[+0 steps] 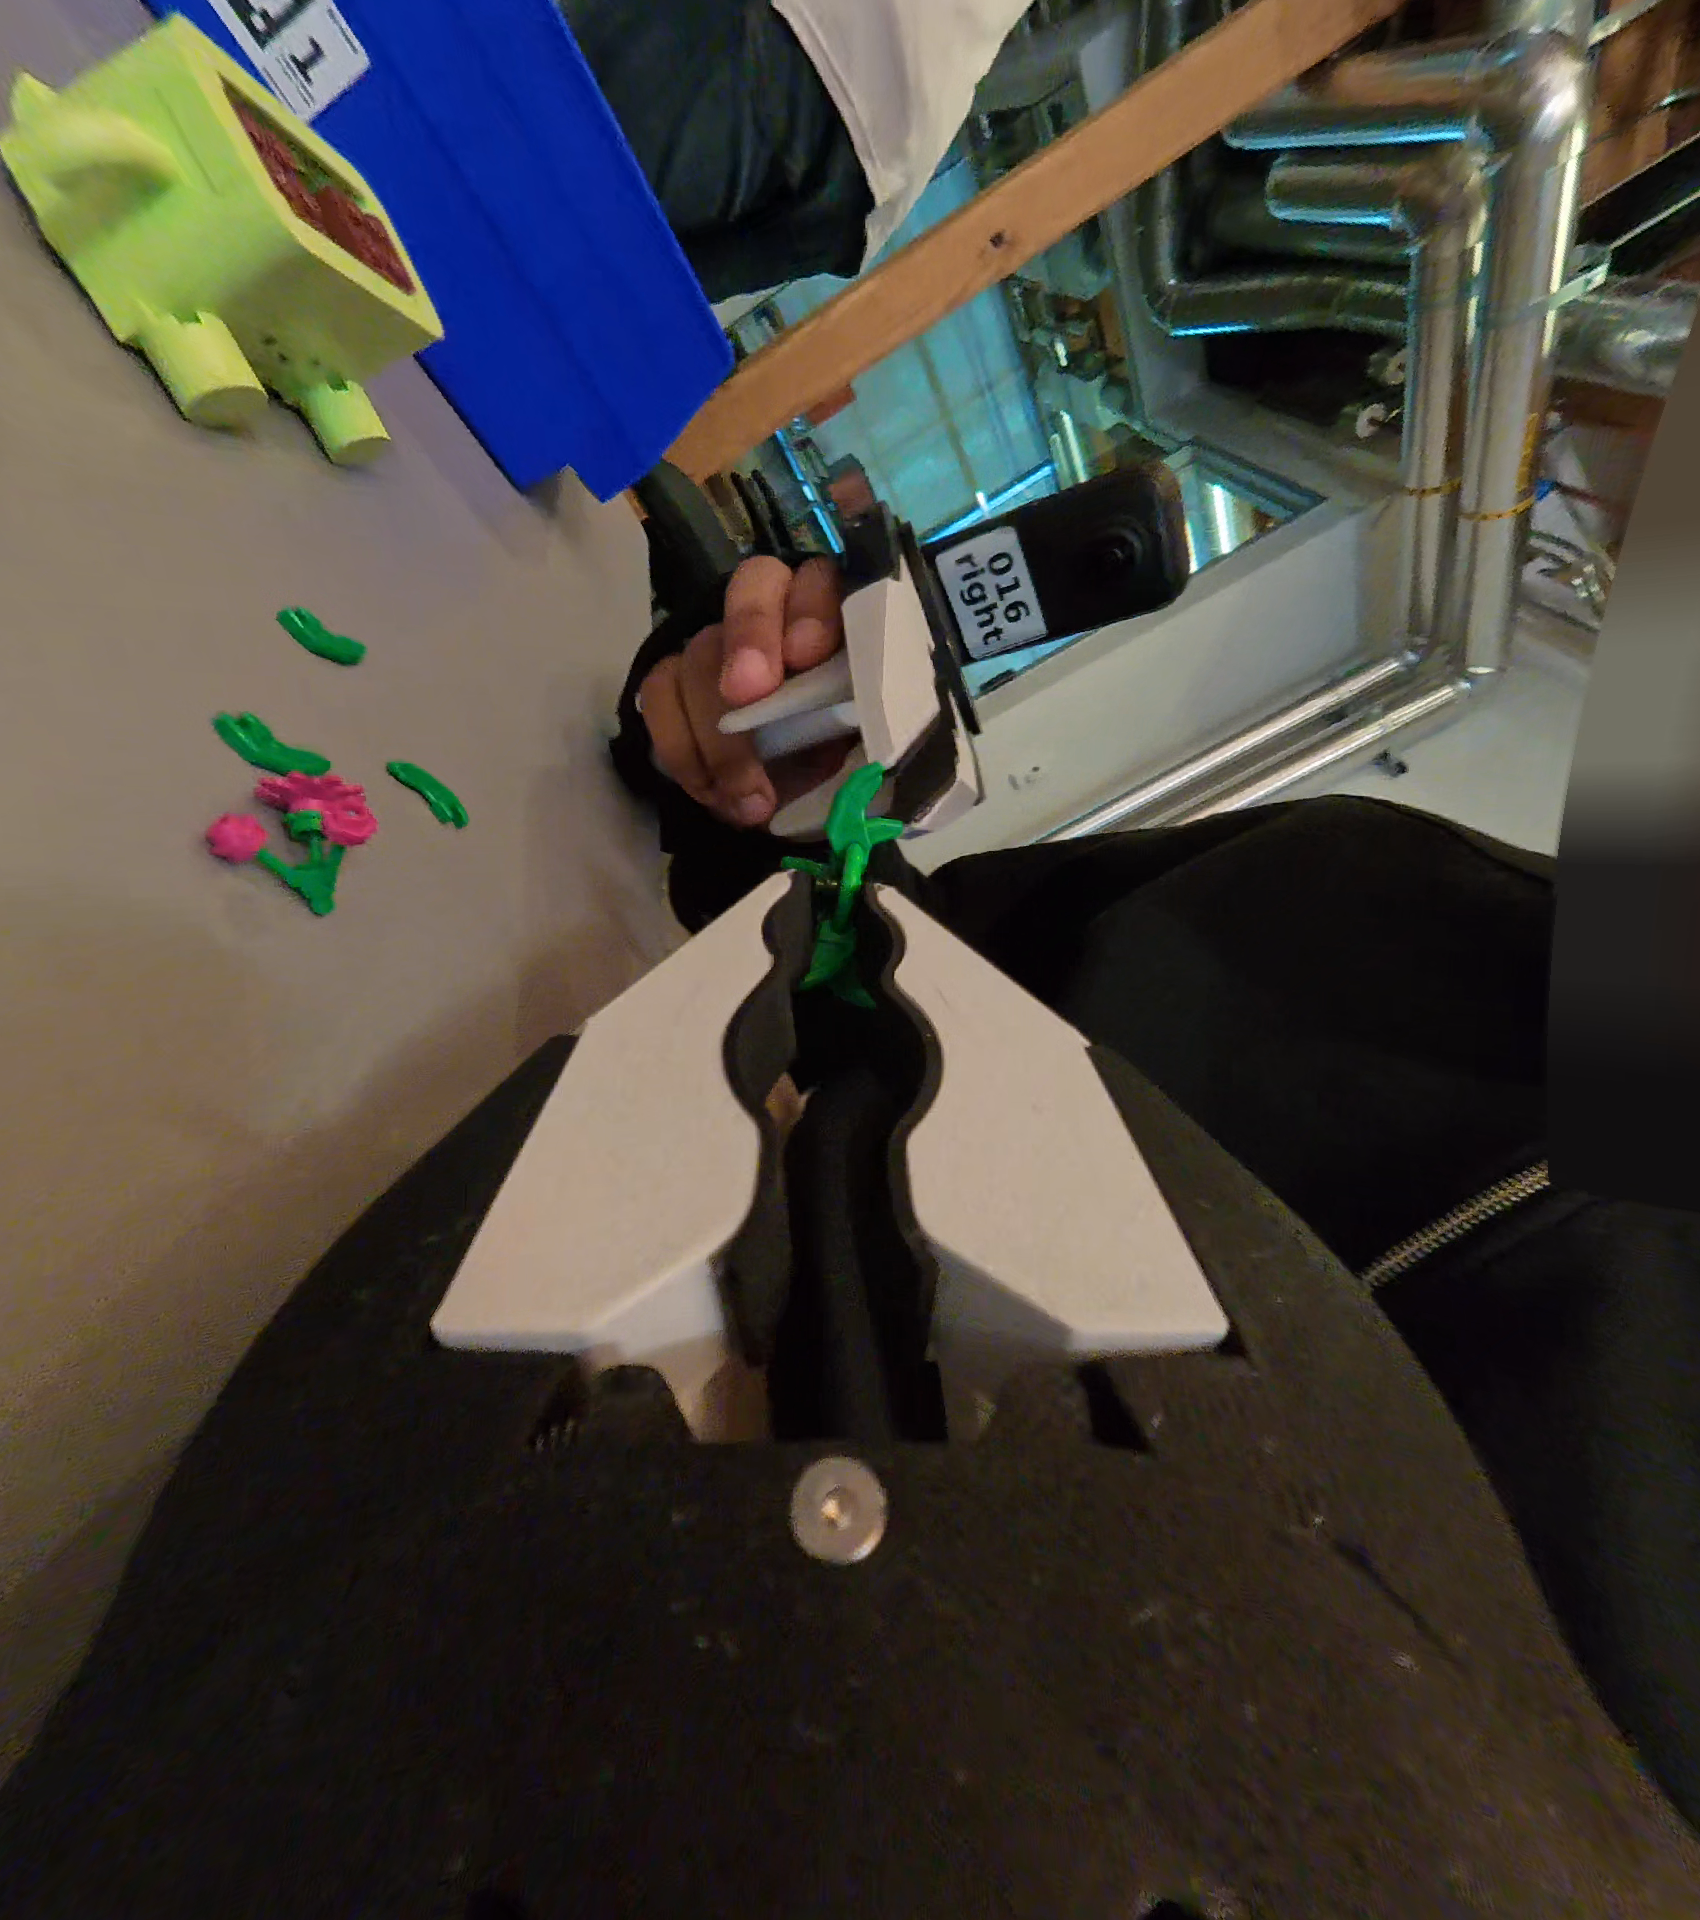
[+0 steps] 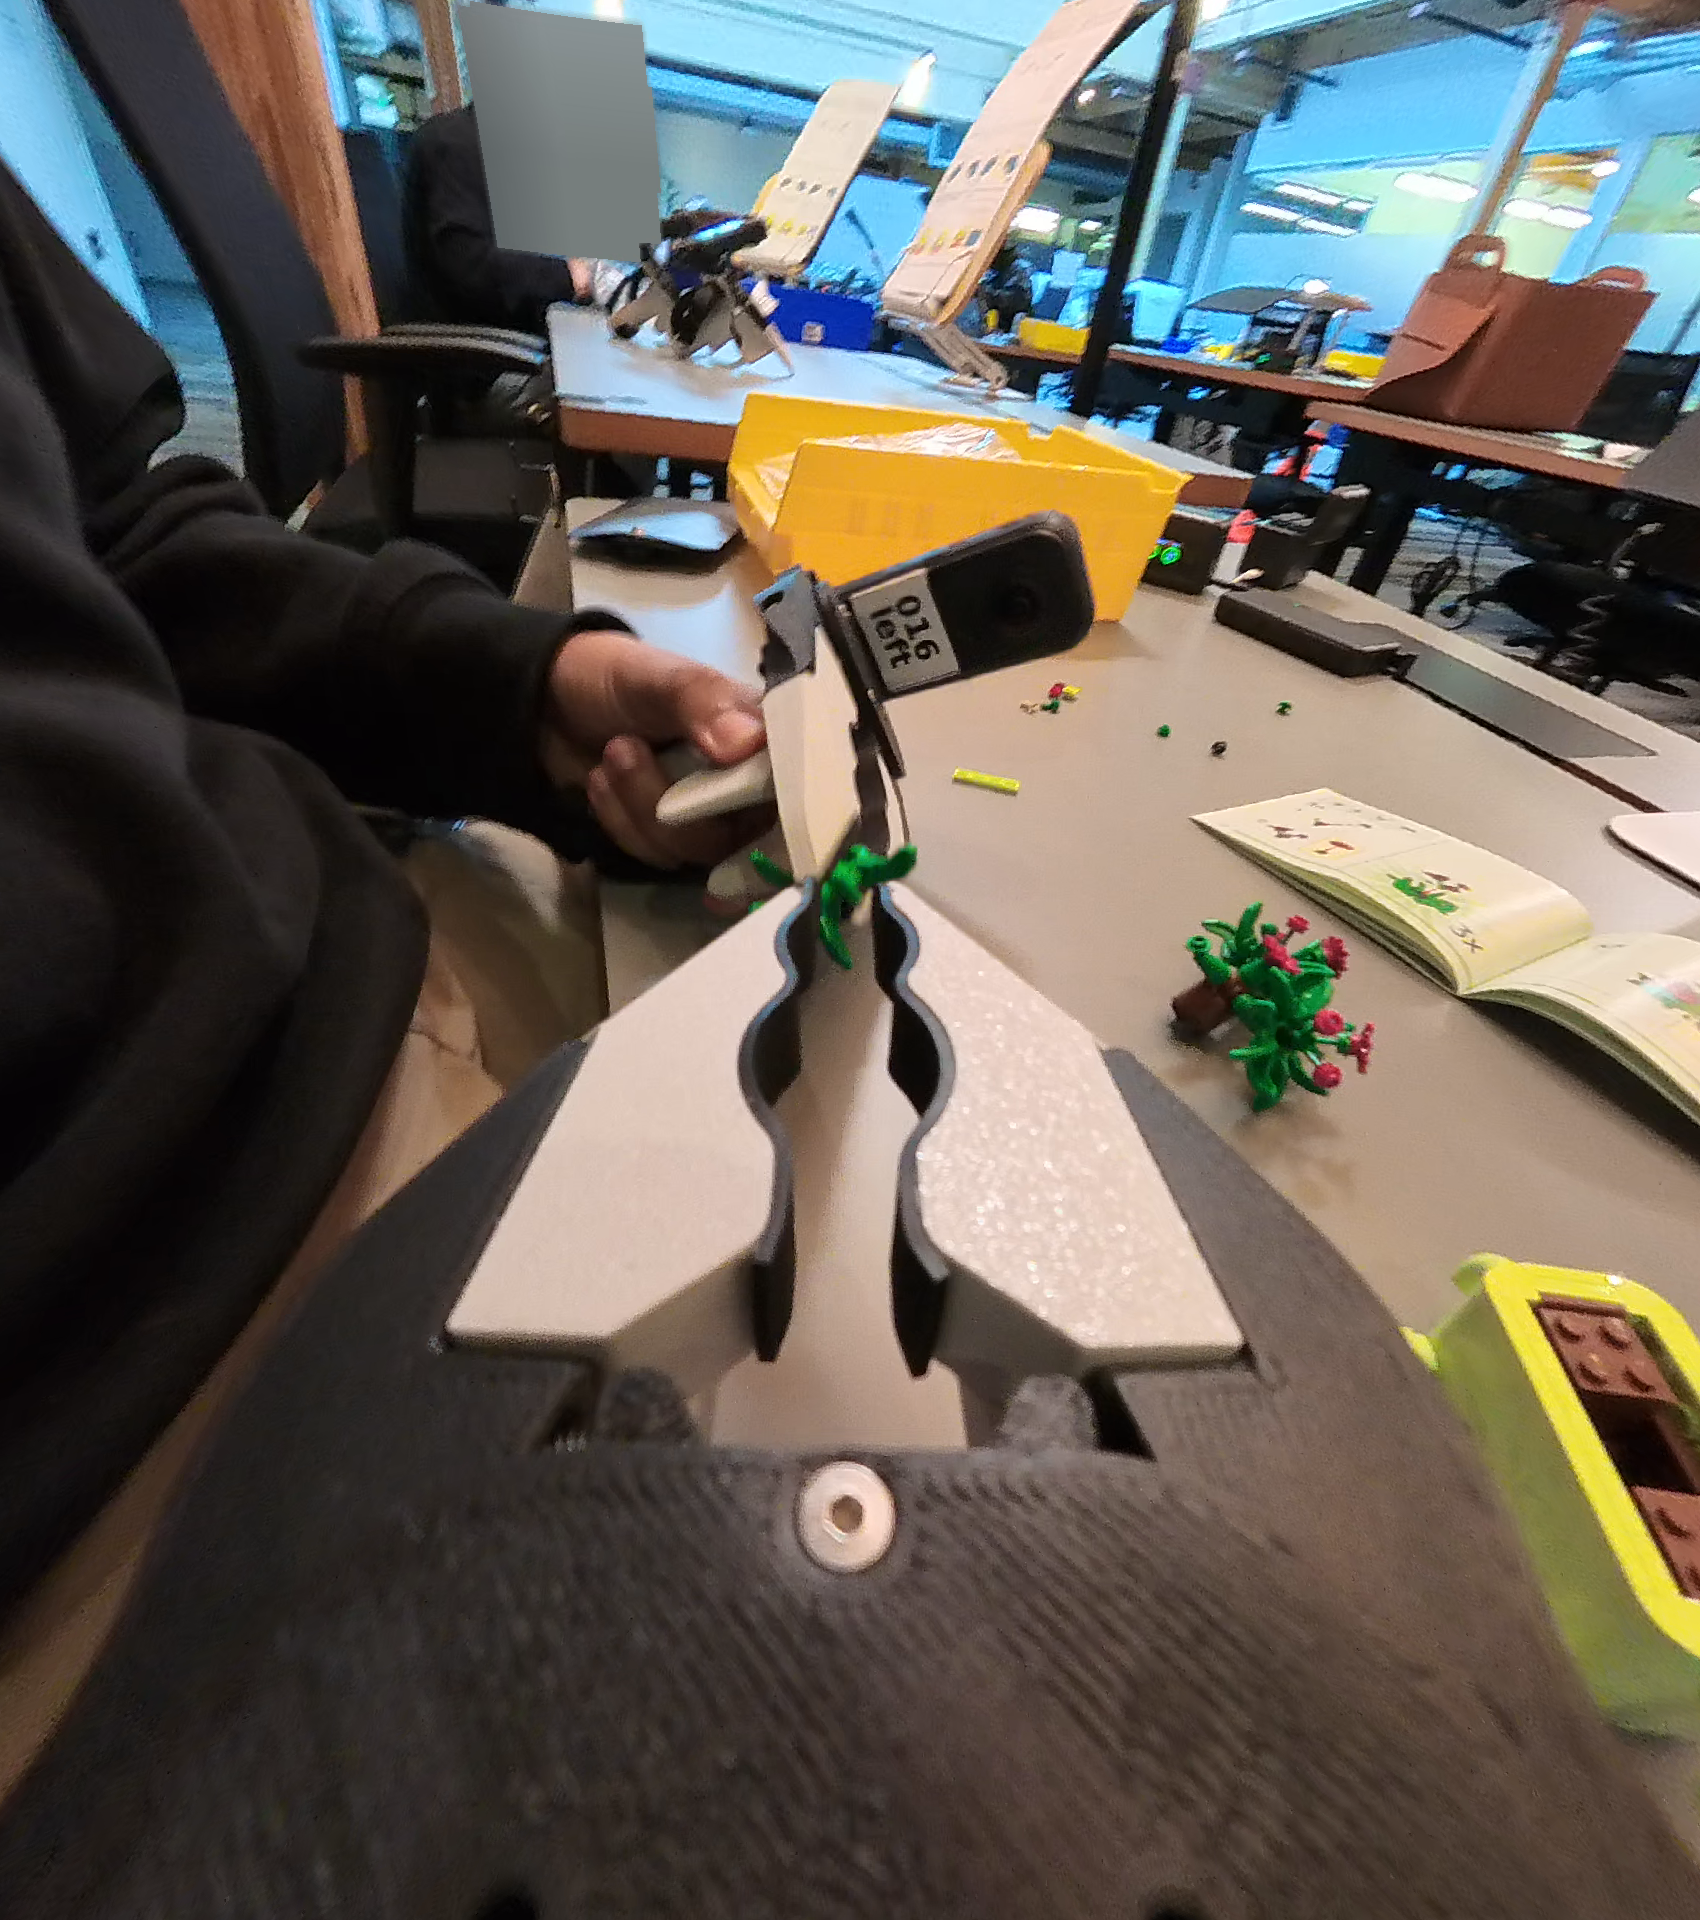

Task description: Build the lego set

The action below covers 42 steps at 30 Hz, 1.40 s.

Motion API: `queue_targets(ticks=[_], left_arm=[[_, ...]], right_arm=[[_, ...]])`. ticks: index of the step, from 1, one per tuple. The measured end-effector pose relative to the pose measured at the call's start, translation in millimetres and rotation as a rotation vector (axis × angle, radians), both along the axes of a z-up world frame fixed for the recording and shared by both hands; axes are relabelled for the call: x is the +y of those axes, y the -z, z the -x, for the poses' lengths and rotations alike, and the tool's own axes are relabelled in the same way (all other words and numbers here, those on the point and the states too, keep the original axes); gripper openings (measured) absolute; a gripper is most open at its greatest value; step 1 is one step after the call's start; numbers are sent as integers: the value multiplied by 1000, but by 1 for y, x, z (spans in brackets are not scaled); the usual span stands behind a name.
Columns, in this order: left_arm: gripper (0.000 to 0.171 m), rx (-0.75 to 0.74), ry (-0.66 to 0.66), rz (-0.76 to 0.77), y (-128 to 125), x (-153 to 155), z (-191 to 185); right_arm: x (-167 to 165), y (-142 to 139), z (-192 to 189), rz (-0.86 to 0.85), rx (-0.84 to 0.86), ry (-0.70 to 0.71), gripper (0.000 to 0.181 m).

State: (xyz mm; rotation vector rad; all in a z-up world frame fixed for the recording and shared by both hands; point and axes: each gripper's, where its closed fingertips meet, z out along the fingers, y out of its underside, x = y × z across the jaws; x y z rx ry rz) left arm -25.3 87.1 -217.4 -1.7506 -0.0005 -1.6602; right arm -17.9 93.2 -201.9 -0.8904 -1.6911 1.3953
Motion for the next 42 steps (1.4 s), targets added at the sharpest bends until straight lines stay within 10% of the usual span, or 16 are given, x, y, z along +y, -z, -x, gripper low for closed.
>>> queue_targets(ticks=[16, 42], left_arm=[[6, 4, 147, 104, 11, -14, -18], [5, -79, 247, 142, 6, -26, -23]], right_arm=[[-20, 25, -1, -302, 7, -46, 2], [-33, 17, -7, -282, 24, -112, 4]])
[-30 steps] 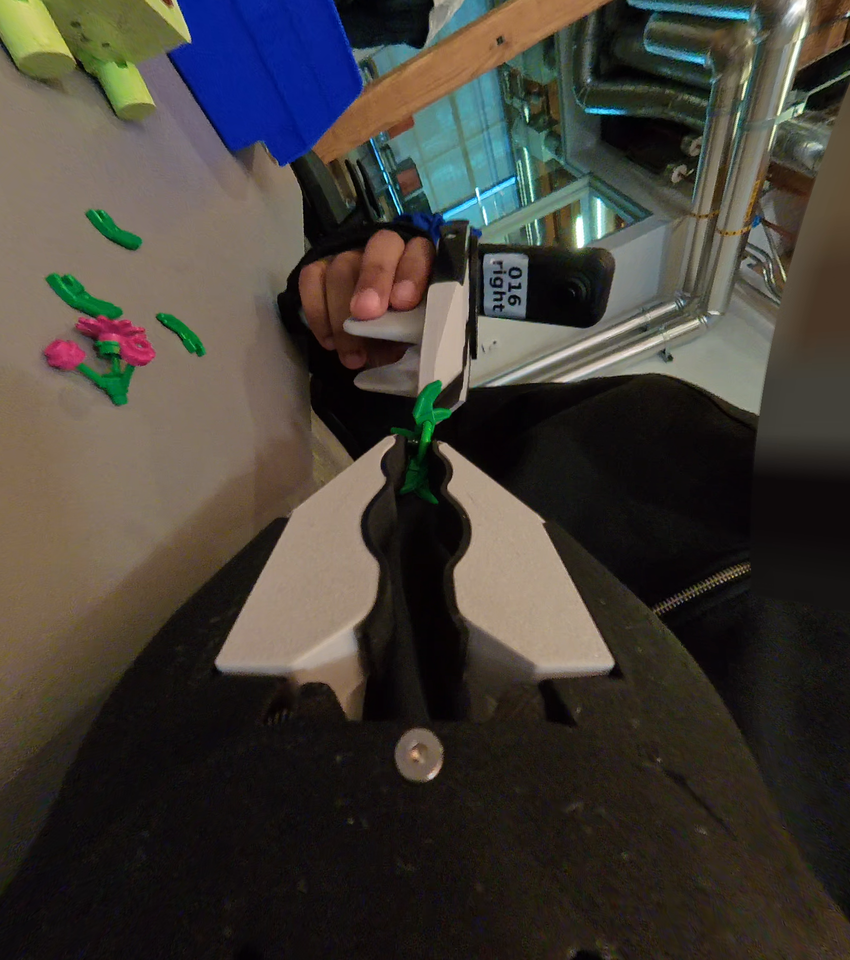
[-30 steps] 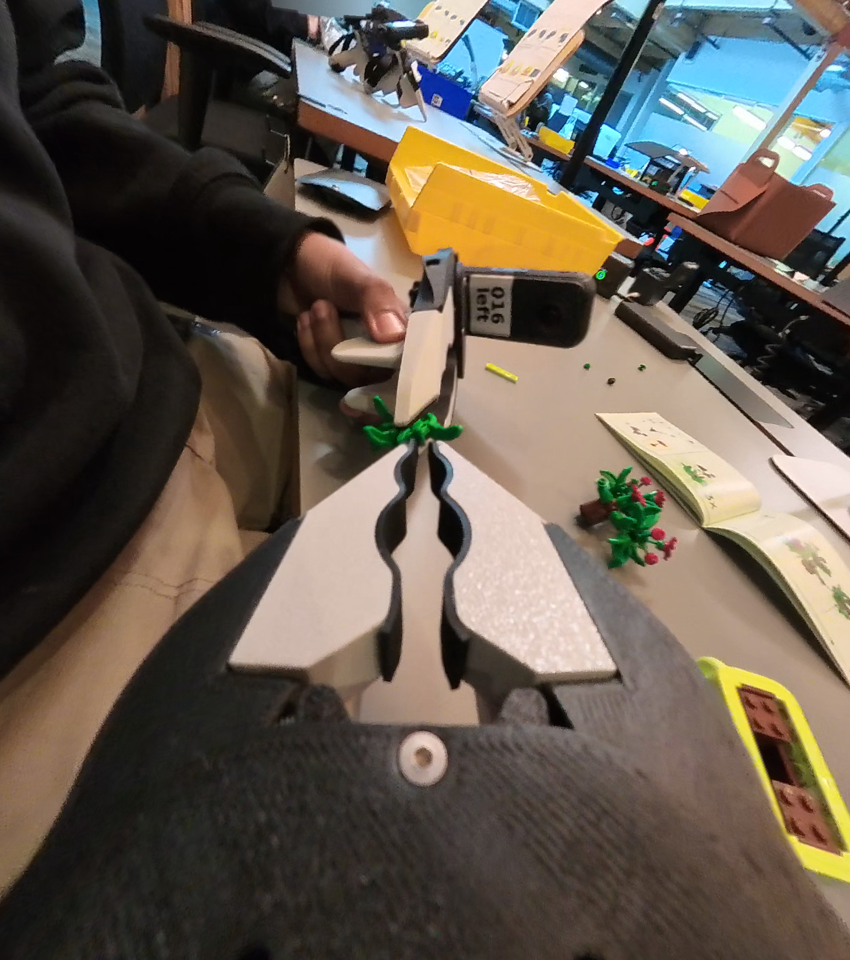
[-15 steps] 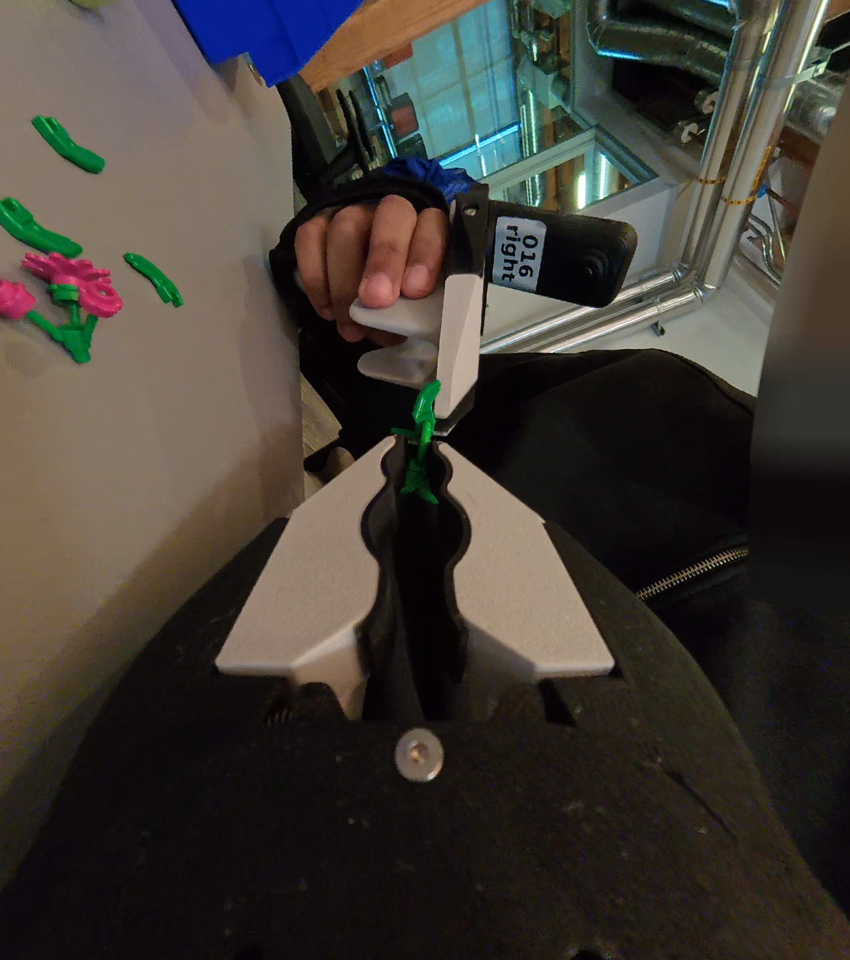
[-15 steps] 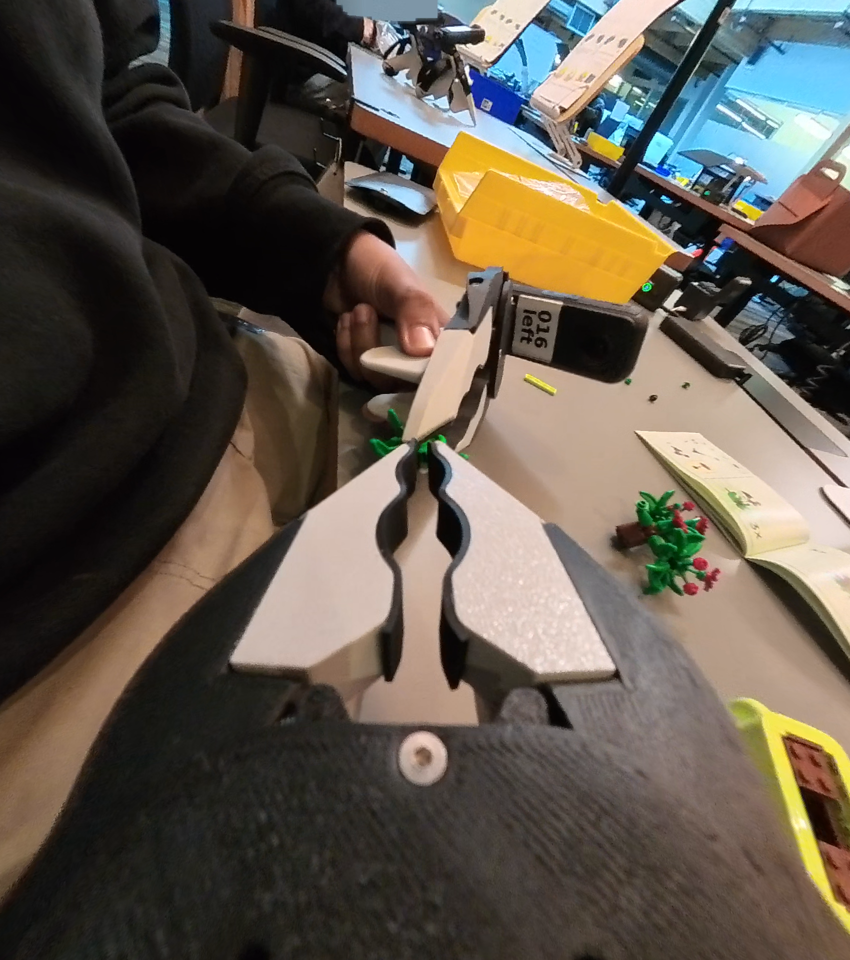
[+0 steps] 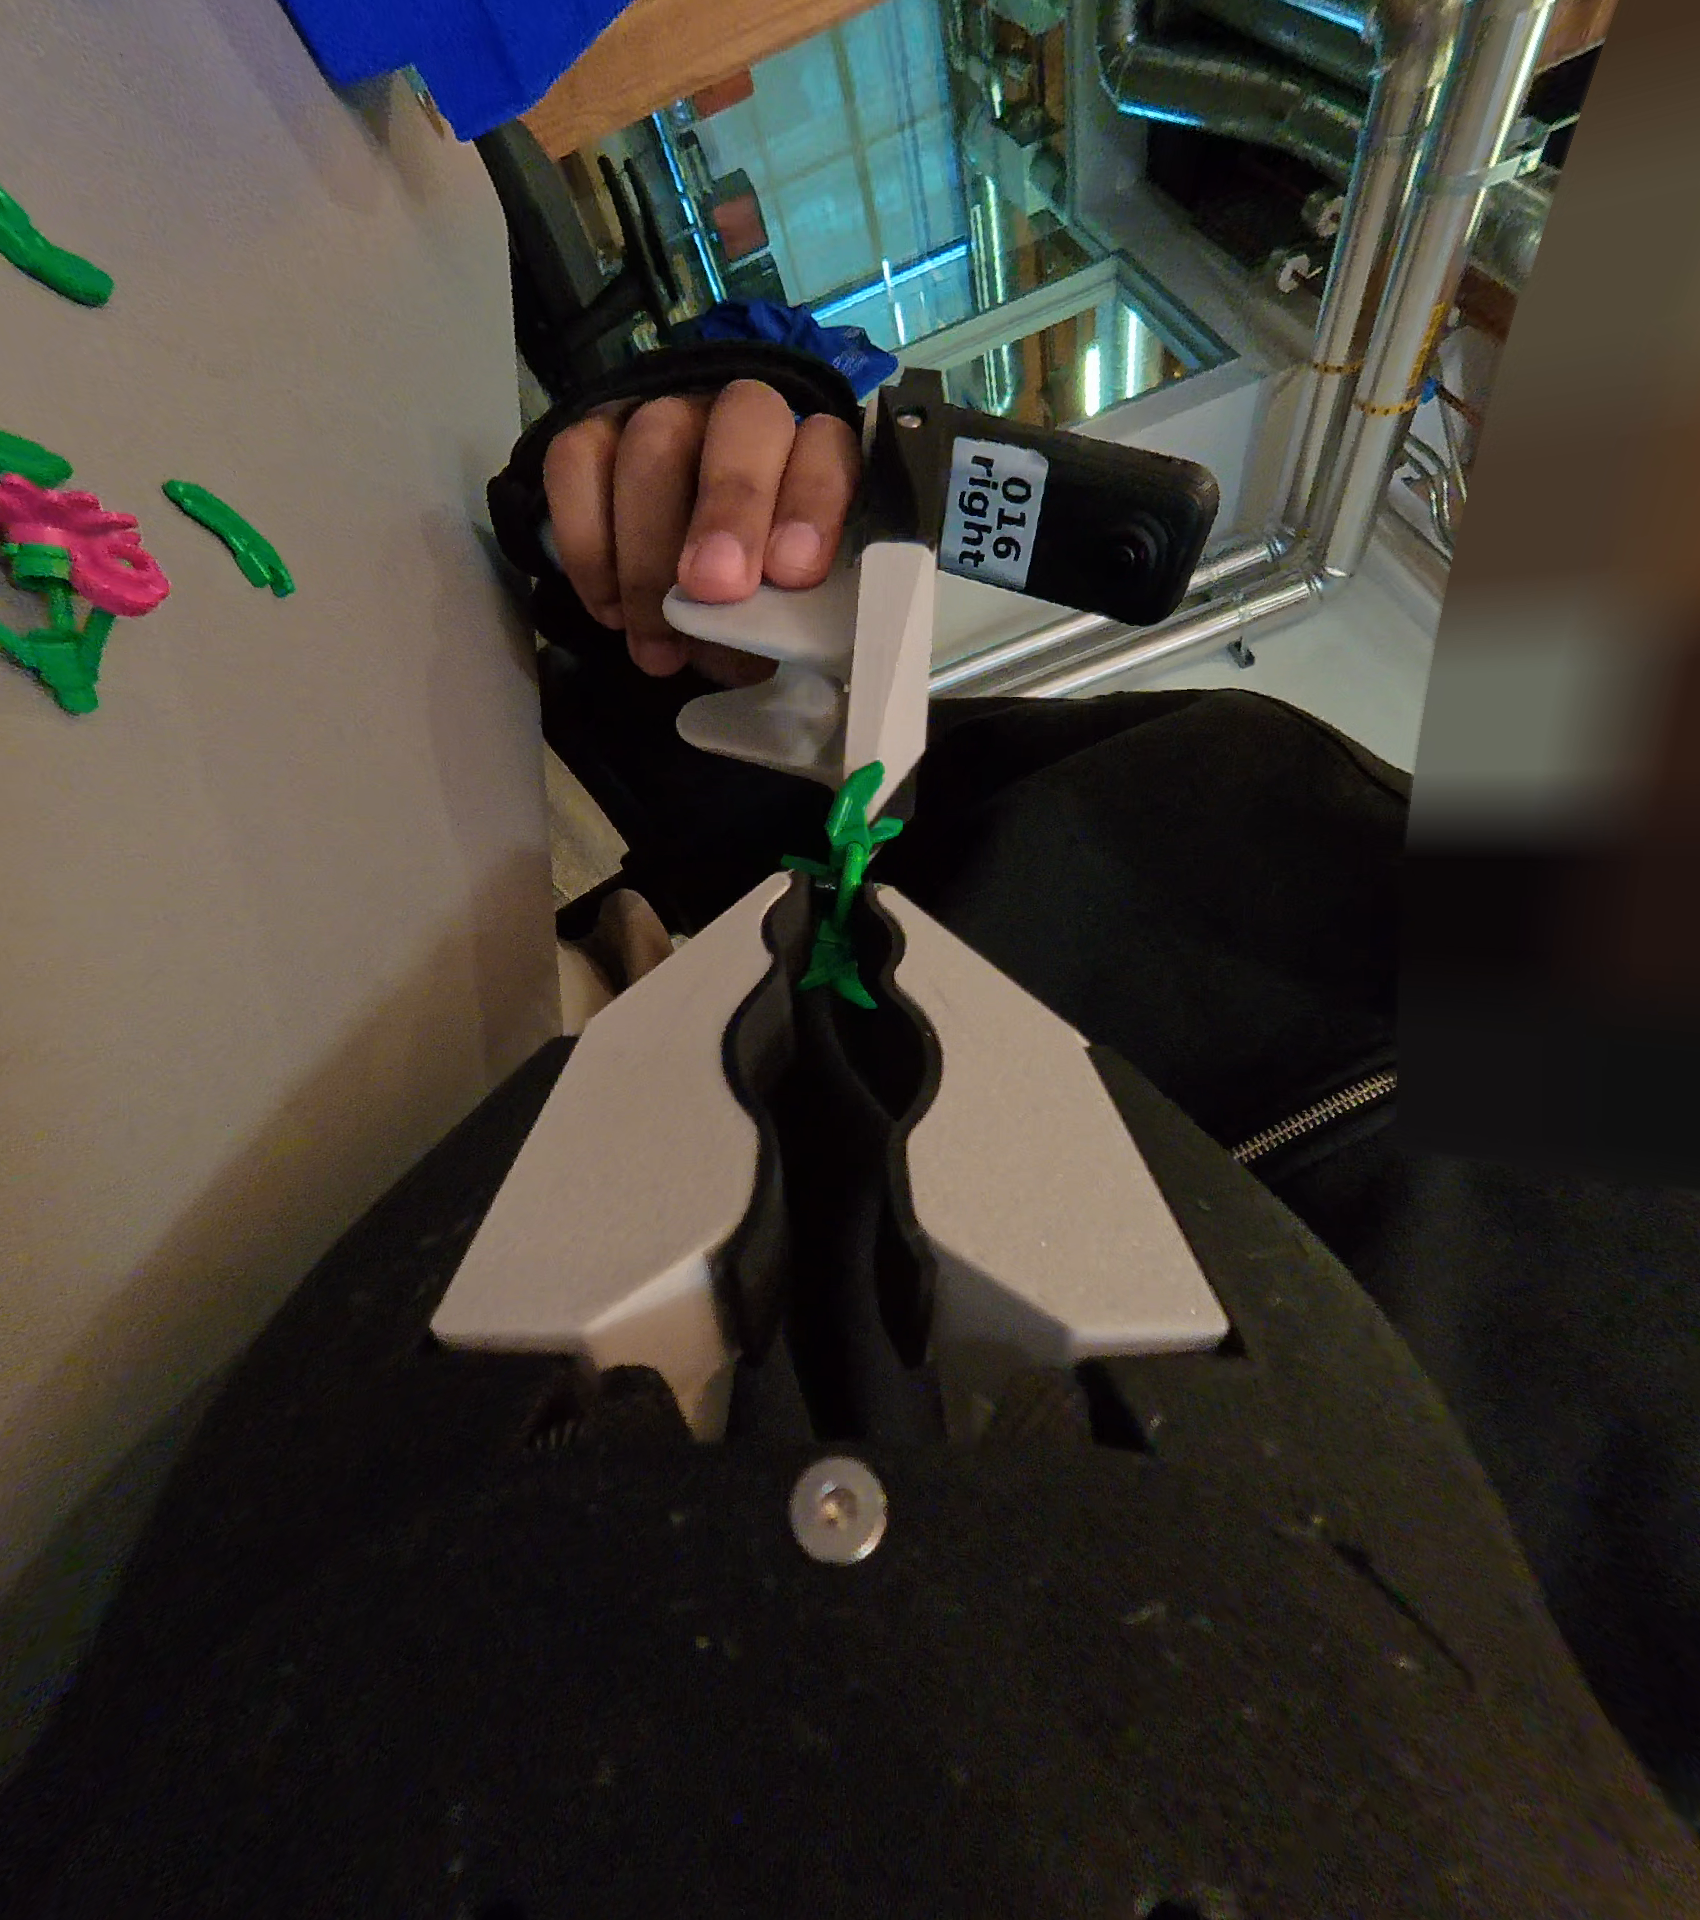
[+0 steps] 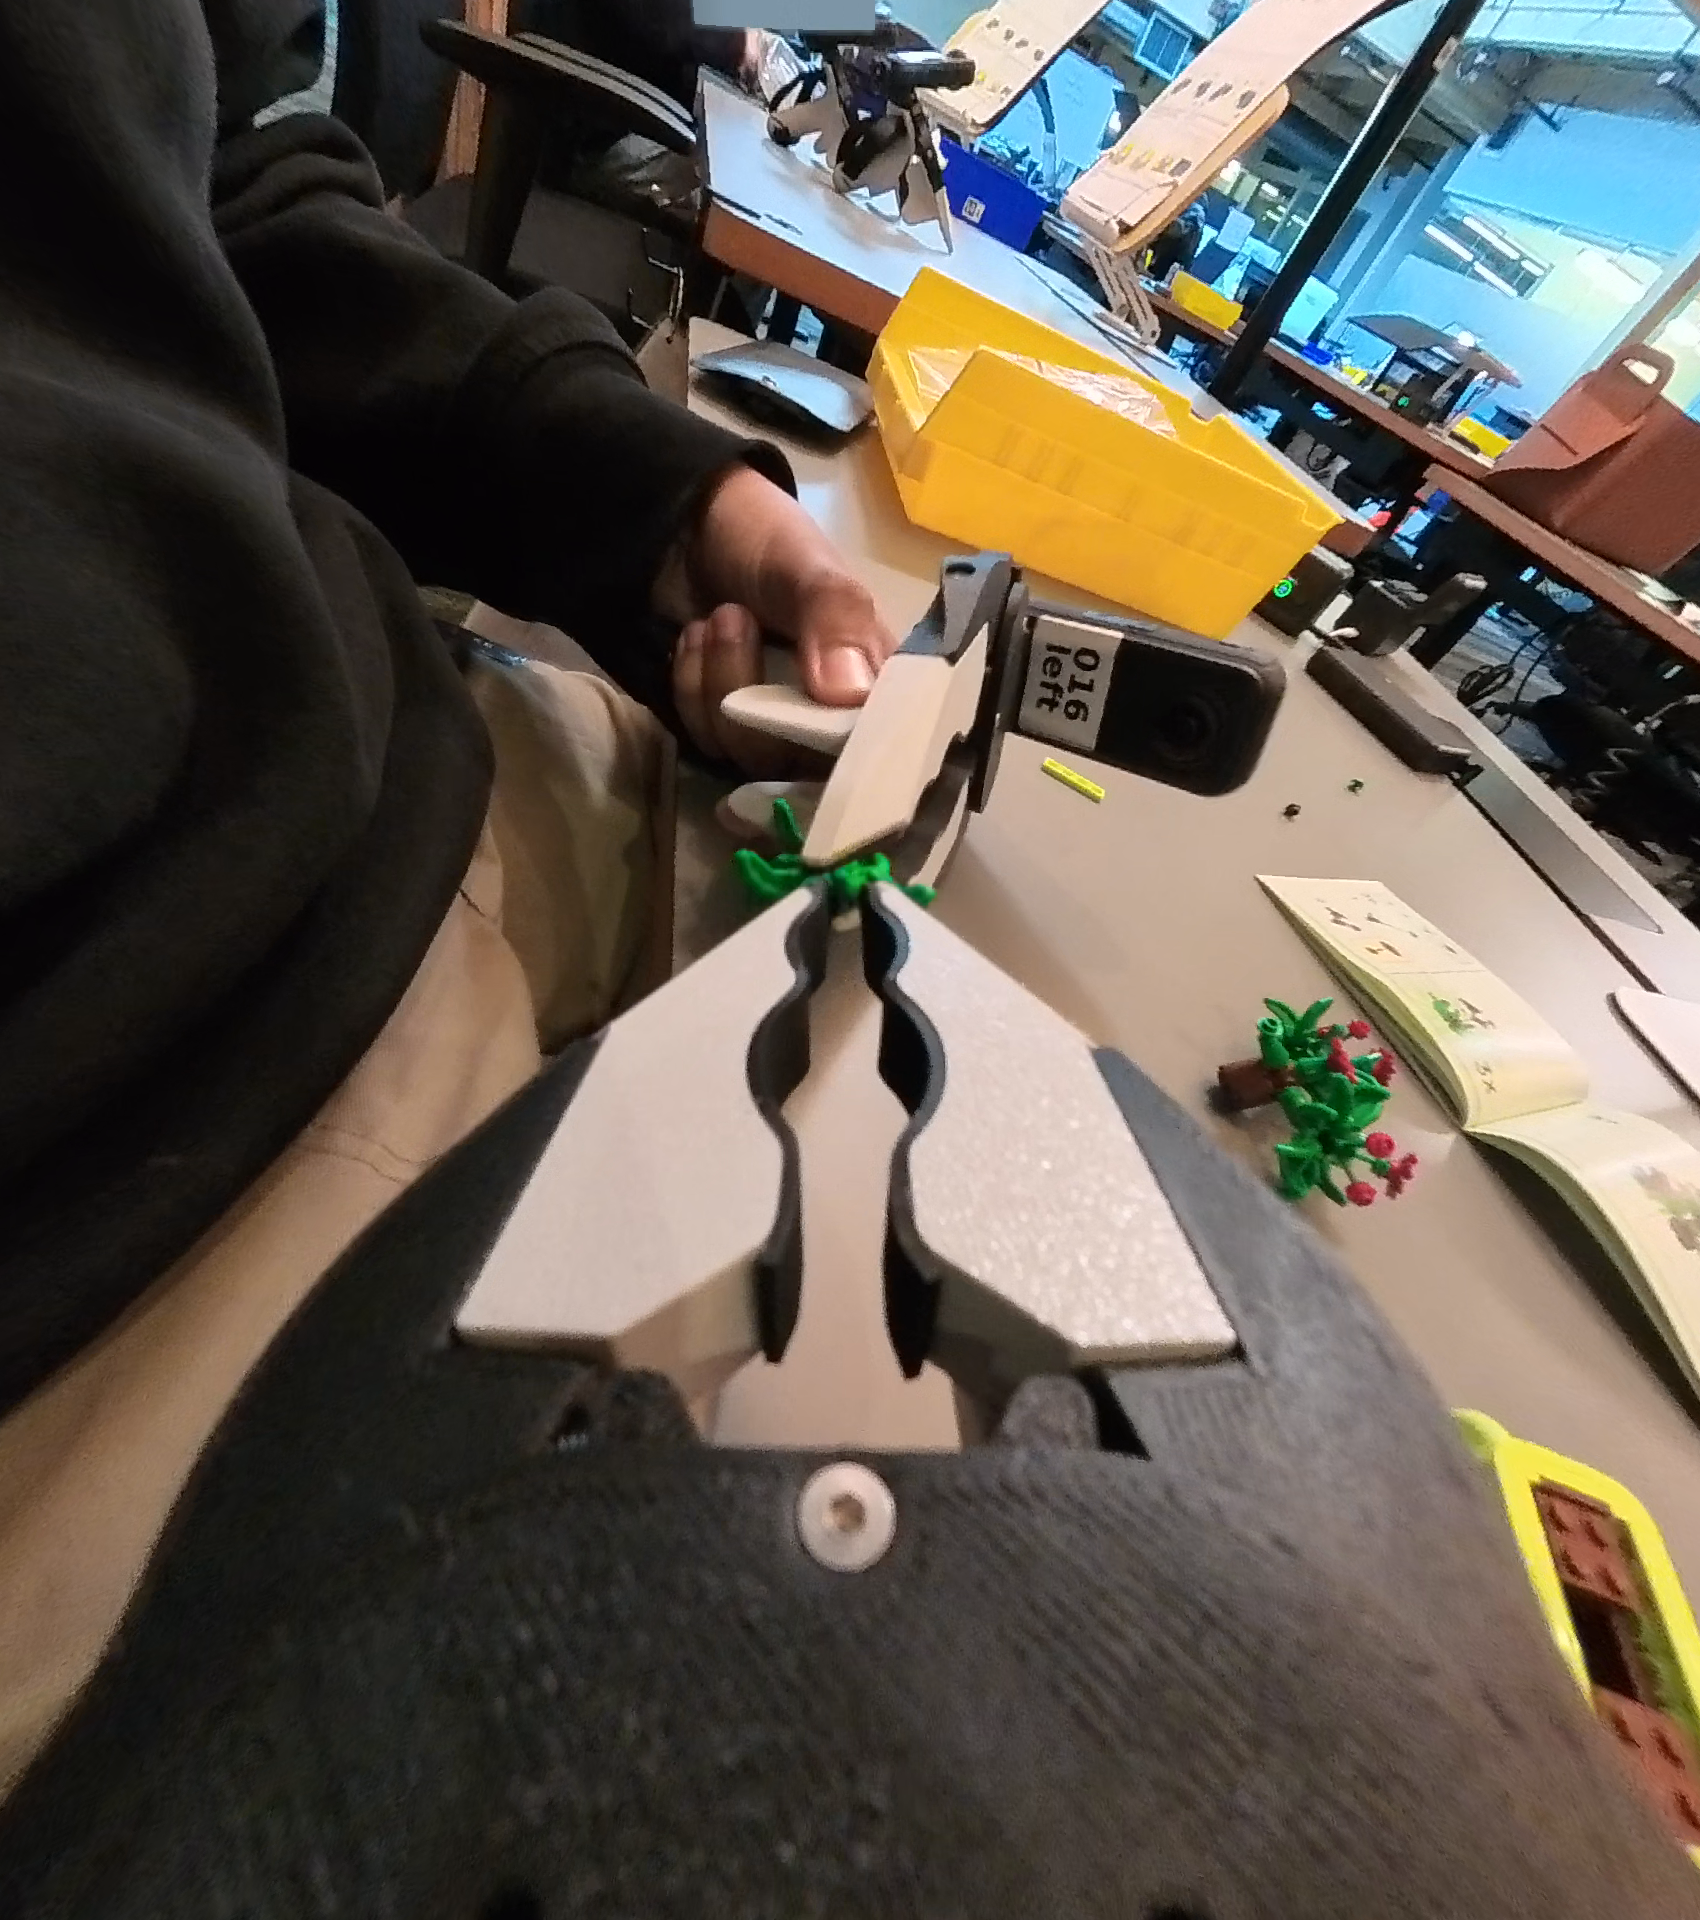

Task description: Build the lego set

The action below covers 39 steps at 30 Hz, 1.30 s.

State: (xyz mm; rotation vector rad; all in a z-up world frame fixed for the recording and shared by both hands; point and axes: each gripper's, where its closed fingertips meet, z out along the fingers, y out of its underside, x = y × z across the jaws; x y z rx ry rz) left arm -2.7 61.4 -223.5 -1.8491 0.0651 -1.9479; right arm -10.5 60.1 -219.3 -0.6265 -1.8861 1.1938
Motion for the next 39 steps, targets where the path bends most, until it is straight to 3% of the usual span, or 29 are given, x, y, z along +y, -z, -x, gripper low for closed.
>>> queue_targets(ticks=[8, 14, 36, 37, 38, 39], left_arm=[[6, 8, 1, -3, 1, 0, -1], [7, -59, -27, -22, -10, 2, -3], [9, -83, 34, -76, -37, -14, -4], [8, -171, 48, -106, -51, -22, 6], [7, -253, -46, -131, -66, -20, 36], [5, -168, -162, -154, -62, -17, 64]], right_arm=[[0, 3, 0, -6, -28, 3, 1], [4, -6, -2, 140, -108, -6, 1], [-7, -32, -4, 206, -52, -44, 0], [-2, -36, -5, 197, -24, -23, 1], [20, -53, -13, 249, 52, 27, 1], [50, -72, -26, 325, 116, 86, 0]])
